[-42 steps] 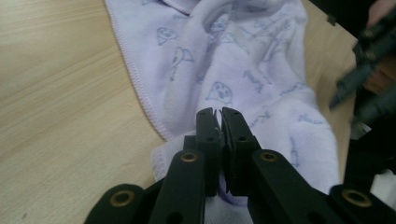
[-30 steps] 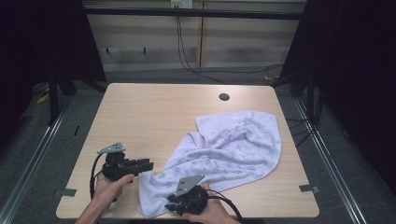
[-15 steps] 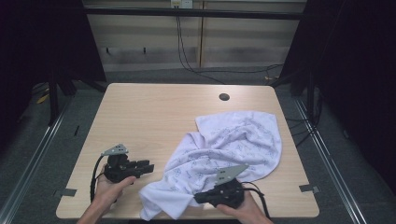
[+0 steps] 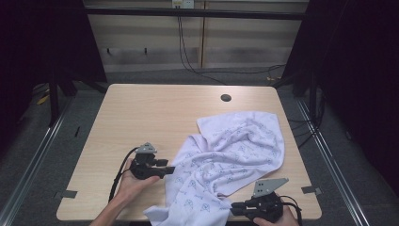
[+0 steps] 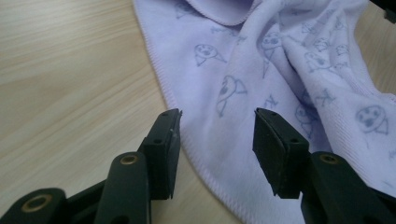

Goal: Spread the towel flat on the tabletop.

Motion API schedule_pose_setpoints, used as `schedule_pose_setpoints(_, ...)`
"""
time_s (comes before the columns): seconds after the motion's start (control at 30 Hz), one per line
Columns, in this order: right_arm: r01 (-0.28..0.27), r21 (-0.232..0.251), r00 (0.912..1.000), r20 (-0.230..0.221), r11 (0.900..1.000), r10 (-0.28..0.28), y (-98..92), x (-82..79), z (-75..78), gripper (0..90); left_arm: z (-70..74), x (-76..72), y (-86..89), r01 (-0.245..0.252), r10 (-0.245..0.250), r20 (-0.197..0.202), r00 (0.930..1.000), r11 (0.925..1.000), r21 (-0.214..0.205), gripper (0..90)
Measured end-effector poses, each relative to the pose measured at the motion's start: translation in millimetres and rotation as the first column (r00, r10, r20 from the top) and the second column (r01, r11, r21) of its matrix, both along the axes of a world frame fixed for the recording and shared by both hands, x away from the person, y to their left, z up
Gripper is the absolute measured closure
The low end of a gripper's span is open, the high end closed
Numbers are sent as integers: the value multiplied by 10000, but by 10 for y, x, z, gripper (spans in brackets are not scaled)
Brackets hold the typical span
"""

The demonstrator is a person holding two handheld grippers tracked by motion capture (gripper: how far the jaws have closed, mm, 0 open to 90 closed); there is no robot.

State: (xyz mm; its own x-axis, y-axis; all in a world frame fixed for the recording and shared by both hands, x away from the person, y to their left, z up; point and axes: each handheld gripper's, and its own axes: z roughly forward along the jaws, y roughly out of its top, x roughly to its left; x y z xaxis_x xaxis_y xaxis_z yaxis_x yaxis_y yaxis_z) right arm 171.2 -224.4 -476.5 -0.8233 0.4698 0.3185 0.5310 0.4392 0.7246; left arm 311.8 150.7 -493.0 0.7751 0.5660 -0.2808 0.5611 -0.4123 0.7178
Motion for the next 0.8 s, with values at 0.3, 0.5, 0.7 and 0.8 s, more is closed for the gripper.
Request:
schedule_pose_setpoints(0.3,536,-150,9982,290,9985,-531,205,362,-24,639,-41,-43,-260,586,-741,908,9931,9849,1629,864)
schedule_pose_setpoints(0.5,-68,-469,9996,286,9989,82,518,493,-91,580,59,-22,34,20,-40,512,9987,9992,396,871)
schedule_pose_setpoints(0.7,-27,-1475,9984,551,9891,110,565,452,-143,838,166,-29,410,-754,760,593,9953,9971,-127,871)
schedule_pose_setpoints(0.8,359,-1210,9982,515,9920,-298,369,381,-81,848,195,-117,610,-1067,1080,513,9928,9939,-282,871)
